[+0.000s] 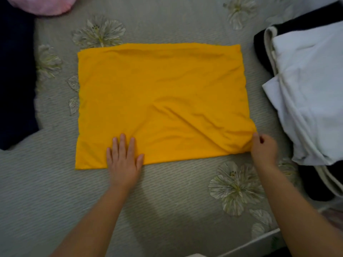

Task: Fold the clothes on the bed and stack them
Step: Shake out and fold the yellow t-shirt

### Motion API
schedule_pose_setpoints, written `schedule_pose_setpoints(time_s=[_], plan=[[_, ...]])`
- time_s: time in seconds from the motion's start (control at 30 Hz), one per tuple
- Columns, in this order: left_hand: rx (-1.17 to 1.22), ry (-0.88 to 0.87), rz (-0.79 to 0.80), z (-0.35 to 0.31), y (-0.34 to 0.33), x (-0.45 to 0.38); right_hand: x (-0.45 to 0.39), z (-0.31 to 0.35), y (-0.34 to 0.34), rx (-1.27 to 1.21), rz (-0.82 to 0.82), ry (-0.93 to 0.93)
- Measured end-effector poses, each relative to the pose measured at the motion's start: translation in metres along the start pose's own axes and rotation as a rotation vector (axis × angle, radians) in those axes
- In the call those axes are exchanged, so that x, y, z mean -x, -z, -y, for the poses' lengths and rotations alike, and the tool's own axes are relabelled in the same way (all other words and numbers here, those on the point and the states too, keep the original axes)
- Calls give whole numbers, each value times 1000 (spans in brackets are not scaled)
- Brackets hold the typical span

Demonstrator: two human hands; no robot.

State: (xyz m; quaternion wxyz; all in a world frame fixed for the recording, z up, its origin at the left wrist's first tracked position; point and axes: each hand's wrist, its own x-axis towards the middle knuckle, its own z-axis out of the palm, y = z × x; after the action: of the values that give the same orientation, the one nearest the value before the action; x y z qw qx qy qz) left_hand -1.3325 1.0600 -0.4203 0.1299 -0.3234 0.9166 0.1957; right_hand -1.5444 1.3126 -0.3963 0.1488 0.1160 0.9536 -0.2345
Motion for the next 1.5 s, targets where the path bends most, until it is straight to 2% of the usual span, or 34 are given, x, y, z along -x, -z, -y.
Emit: schedule_pose_setpoints(time_s=[0.07, 0.23, 0.33, 0.4, 0.47, 0.53, 0.7, 0.8, 0.9, 1.0, 1.2, 1.33, 1.4, 1.5], plan=[[-10, 4, 10, 2, 1, 2, -7, -6, 2, 51, -42, -30], [-30, 49, 65, 0, 5, 2, -6, -7, -1, 299, -39, 56], [-48, 41, 120, -6, 15, 0, 1, 3, -3, 248, -104, 43], [-86, -28, 130, -11, 21, -3, 5, 10, -4, 163, -162, 105], [-80, -60, 114, -14, 26, -11, 7, 20, -6, 97, -182, 290], [-51, -64, 75, -14, 30, -25, 7, 34, -10, 115, -124, 501], [-35, -148, 17, -24, 40, -75, 10, 91, -43, 322, 72, 977], [-22, -194, -36, -29, 42, -104, 10, 121, -69, 490, 138, 1142], [-53, -115, -26, -20, 43, -127, -5, 131, -82, 632, 195, 1119], [-112, -39, -35, 5, 48, -143, -33, 127, -84, 680, 177, 1055], [-198, -91, -21, 37, 62, -170, -51, 126, -89, 642, 70, 1057], [-155, -109, -2, 38, 67, -167, -46, 129, -86, 650, 61, 1048], [-60, -26, -59, 38, 72, -156, -33, 135, -82, 637, 35, 1015], [53, 256, -208, 42, 74, -127, 7, 131, -84, 498, -54, 1077]])
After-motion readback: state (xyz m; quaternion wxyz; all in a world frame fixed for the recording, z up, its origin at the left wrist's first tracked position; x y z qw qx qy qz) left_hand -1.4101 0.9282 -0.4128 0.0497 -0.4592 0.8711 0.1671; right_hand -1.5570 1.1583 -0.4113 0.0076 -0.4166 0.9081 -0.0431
